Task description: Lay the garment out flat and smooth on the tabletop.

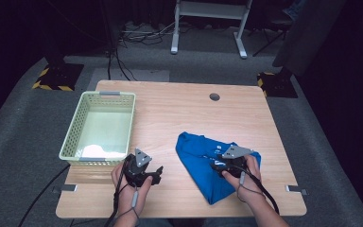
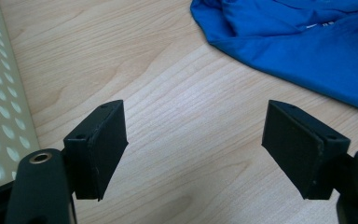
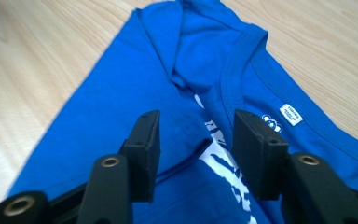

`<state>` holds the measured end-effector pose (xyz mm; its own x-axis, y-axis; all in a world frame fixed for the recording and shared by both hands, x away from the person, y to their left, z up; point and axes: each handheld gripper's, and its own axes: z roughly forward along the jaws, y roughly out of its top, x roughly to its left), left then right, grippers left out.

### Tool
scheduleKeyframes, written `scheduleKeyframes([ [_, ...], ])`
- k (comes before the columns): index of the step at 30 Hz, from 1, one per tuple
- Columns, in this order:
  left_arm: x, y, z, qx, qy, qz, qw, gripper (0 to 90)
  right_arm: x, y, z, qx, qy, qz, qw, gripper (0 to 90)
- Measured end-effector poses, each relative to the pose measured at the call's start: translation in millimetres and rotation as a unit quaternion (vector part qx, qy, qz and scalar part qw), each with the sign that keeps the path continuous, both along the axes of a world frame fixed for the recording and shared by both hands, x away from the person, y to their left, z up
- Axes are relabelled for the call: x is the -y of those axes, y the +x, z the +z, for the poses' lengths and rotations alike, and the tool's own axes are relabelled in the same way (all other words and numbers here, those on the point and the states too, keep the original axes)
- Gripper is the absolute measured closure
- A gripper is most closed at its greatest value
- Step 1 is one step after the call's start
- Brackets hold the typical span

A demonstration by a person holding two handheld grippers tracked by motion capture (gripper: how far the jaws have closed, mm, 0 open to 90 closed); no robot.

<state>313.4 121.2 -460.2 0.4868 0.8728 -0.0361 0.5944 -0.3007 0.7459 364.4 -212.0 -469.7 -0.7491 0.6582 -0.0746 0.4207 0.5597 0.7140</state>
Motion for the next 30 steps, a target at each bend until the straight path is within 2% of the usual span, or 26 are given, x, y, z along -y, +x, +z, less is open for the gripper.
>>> scheduleKeyframes([
  [3, -0.4, -0.1, -0.1, 0.001, -0.001, 0.001, 1.0000, 21.8, -2.5, 7.1, -8.2, -0.009, -0.005, -0.003, 0.9999, 52.0],
  [4, -0.5, -0.2, -0.1, 0.001, -0.001, 0.001, 1.0000, 21.7, -3.1, 9.0, -10.7, -0.014, -0.005, -0.003, 0.9999, 55.4],
  [7, -1.7, 0.1, -0.2, 0.001, -0.001, 0.001, 1.0000, 21.8, -4.9, 11.2, -15.1, -0.041, -0.006, 0.020, 0.9990, 82.3],
  [8, -2.1, 0.1, -0.1, 0.001, -0.001, 0.002, 1.0000, 21.8, -5.4, 10.6, -15.1, -0.040, -0.008, 0.025, 0.9988, 86.9],
  [11, -2.7, 0.1, 0.2, 0.001, -0.002, 0.003, 1.0000, 21.8, -6.2, 9.0, -13.0, -0.032, -0.014, 0.030, 0.9989, 87.6],
  [19, -3.8, -1.0, 2.5, 0.005, -0.003, 0.004, 1.0000, 21.8, -9.5, -1.1, 5.9, -0.003, -0.008, 0.039, 0.9992, 87.8],
  [30, -8.6, -8.5, 4.0, 0.007, -0.001, 0.011, 0.9999, 21.8, -30.9, -16.0, 32.9, 0.020, 0.006, 0.072, 0.9972, 87.7],
])
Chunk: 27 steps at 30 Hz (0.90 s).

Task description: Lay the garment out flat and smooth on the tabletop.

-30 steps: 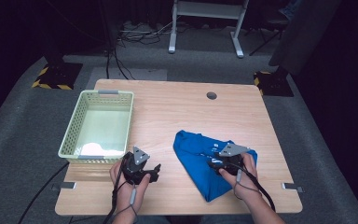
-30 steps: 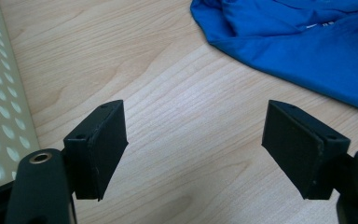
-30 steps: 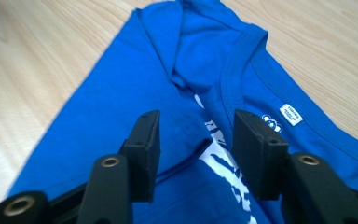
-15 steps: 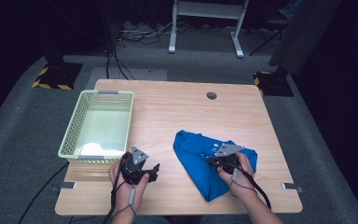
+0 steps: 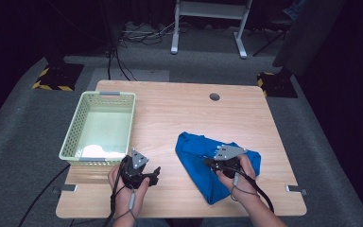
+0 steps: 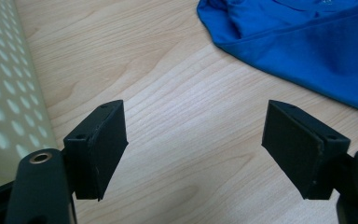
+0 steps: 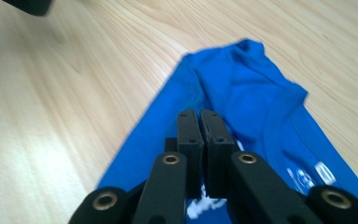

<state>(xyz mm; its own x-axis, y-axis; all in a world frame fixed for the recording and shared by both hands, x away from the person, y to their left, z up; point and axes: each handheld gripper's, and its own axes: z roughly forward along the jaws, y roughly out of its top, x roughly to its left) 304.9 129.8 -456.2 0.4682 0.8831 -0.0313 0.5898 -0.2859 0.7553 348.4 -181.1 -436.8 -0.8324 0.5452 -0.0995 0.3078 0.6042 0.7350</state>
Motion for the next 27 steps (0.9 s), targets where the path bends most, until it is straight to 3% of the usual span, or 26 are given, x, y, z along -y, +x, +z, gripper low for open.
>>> scheduleKeyframes([
  [9, -11.6, -9.5, 0.5, 0.000, -0.001, 0.016, 0.9999, 21.8, -26.5, -10.7, 13.7, 0.010, 0.006, 0.040, 0.9991, 87.6],
  [17, -12.0, -10.3, 0.2, 0.000, -0.003, 0.015, 0.9999, 21.8, -42.3, -14.0, 13.2, 0.005, 0.002, 0.063, 0.9980, 87.5],
  [19, -11.1, -9.6, -0.2, 0.000, -0.002, 0.014, 0.9999, 21.8, -46.3, -15.7, 12.7, -0.004, 0.013, 0.075, 0.9971, 85.4],
  [21, -11.2, -9.3, -0.2, -0.001, -0.002, 0.012, 0.9999, 21.7, -49.9, -16.9, 12.0, -0.021, 0.045, 0.101, 0.9936, 74.1],
  [23, -11.2, -9.2, 0.3, -0.001, -0.003, 0.013, 0.9999, 21.8, -52.1, -18.2, 12.0, -0.031, 0.066, 0.112, 0.9910, 69.6],
  [27, -10.5, -8.5, 1.4, 0.002, -0.004, 0.011, 0.9999, 21.7, -47.0, -17.5, 13.6, -0.022, 0.066, 0.101, 0.9924, 67.7],
])
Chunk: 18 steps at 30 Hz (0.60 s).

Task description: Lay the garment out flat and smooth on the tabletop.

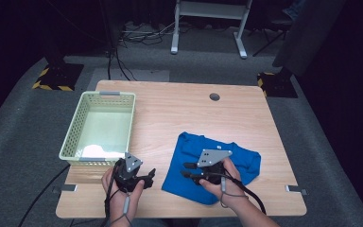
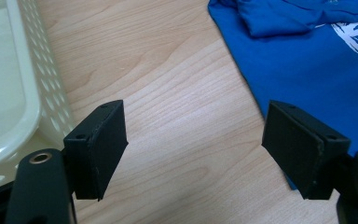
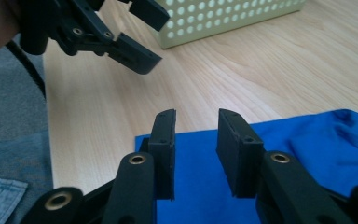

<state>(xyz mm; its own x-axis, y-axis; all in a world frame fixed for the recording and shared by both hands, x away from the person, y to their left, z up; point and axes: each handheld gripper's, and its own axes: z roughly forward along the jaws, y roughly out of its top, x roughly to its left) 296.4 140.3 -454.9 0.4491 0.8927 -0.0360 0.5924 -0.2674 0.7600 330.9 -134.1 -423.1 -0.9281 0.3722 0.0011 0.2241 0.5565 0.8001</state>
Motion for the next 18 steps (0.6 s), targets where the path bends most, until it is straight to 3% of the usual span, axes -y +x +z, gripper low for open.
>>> scheduleKeyframes([
  [18, 18.7, 12.4, -1.8, -0.005, 0.004, -0.026, 0.9996, 21.6, 43.0, 10.1, 6.5, 0.016, -0.009, -0.084, 0.9963, 68.2],
])
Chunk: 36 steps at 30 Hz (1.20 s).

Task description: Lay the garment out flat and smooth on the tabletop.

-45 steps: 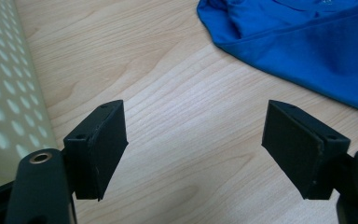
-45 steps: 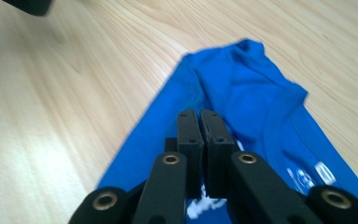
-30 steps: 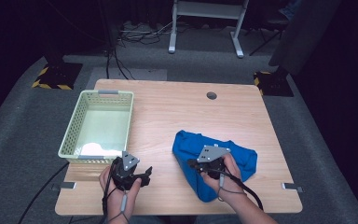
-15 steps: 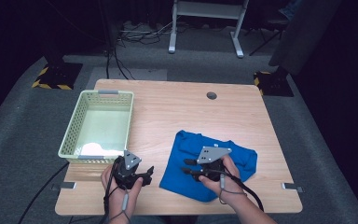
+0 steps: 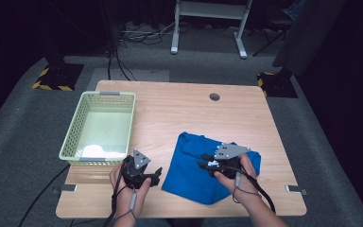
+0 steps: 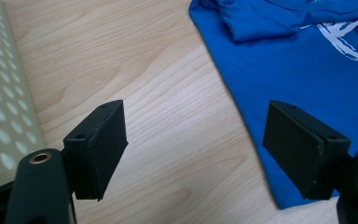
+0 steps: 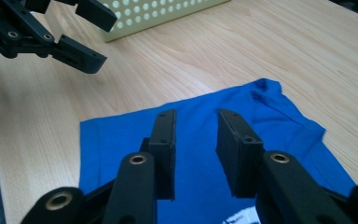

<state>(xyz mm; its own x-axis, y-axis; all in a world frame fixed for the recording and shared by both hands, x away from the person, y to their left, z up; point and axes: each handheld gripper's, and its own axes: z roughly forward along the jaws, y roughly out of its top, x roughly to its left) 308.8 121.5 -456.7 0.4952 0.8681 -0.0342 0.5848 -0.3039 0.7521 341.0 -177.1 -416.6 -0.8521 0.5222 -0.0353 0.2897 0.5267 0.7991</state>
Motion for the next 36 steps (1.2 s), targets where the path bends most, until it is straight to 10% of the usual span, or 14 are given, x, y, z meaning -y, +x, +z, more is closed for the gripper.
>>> scheduleKeyframes([
  [22, 20.8, 14.7, -2.7, -0.008, 0.001, -0.031, 0.9995, 21.6, 51.2, 20.4, -35.2, -0.031, -0.031, -0.092, 0.9948, 64.6],
  [36, 22.6, 15.7, -2.5, -0.009, 0.000, -0.033, 0.9994, 21.6, 61.3, 33.2, -72.7, -0.076, -0.056, -0.101, 0.9904, 63.9],
])
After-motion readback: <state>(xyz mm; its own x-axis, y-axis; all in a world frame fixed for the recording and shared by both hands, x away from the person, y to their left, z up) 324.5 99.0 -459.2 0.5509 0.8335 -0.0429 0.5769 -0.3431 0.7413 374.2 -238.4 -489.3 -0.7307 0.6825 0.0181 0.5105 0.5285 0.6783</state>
